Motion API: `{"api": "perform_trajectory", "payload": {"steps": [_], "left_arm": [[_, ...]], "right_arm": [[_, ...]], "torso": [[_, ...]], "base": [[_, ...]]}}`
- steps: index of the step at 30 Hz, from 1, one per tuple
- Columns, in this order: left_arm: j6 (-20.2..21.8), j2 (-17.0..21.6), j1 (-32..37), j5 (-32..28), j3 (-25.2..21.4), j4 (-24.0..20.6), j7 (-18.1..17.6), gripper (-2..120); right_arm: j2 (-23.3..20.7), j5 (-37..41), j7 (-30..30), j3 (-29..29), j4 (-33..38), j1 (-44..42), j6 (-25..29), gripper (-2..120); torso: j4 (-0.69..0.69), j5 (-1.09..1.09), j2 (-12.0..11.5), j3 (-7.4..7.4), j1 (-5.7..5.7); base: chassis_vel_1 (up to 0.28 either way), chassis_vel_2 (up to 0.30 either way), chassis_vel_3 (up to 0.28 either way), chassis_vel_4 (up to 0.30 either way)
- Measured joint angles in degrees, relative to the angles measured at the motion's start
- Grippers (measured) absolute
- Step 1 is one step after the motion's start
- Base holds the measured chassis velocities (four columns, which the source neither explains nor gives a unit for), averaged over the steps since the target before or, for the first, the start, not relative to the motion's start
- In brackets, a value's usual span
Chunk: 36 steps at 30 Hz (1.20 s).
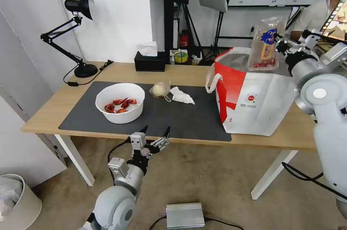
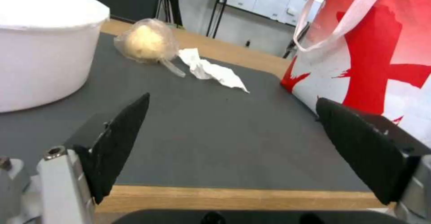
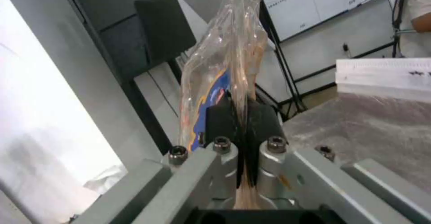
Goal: Pick up the trash from the table and place it into the takeout bag.
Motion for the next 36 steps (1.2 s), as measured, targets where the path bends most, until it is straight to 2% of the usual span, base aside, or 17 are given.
{"api": "perform_trajectory", "payload": {"steps": [17, 24, 28, 30, 31, 36], "left_arm": [[-0.11, -0.03, -0.42, 0.15, 0.25, 0.30, -0.11, 100], [-0.12, -0.02, -0.54, 0.17, 0.35, 0.50, -0.15, 100], [-0.12, -0.01, -0.54, 0.17, 0.37, 0.50, -0.16, 100], [-0.12, 0.10, -0.55, 0.17, 0.27, 0.39, -0.20, 100], [-0.12, 0.10, -0.55, 0.17, 0.27, 0.39, -0.20, 100], [-0.12, 0.19, -0.56, 0.10, -0.09, 0.09, -0.23, 100]], "right_arm": [[0.92, -0.12, 0.68, 1.00, 1.06, -3.14, -0.25, 0], [0.89, 0.14, 1.80, 1.20, 2.01, -3.49, -0.44, 28], [0.88, 0.24, 1.98, 1.22, 2.06, -3.53, -0.44, 37], [0.81, 0.49, 2.07, 1.24, 2.08, -3.53, -0.45, 50], [0.81, 0.49, 2.07, 1.24, 2.08, -3.53, -0.45, 50], [0.58, 1.78, 2.05, 1.24, 2.36, -3.41, -0.56, 71]], "torso": [[0.00, 0.00, 0.00, 0.00, 0.00], [0.00, 0.00, 0.00, 0.00, 0.00], [0.00, -0.01, 0.00, 0.00, 0.00], [0.01, -0.01, 0.00, 0.00, 0.00], [0.01, -0.01, 0.00, 0.00, 0.00], [0.01, 0.00, 0.00, 0.00, 0.00]], "base": [[0.000, 0.000, 0.000, 0.000], [0.000, 0.000, 0.000, 0.000], [0.000, 0.000, 0.000, 0.000], [0.000, 0.000, 0.000, 0.000], [0.000, 0.000, 0.000, 0.000], [0.000, 0.000, 0.000, 0.000]]}}
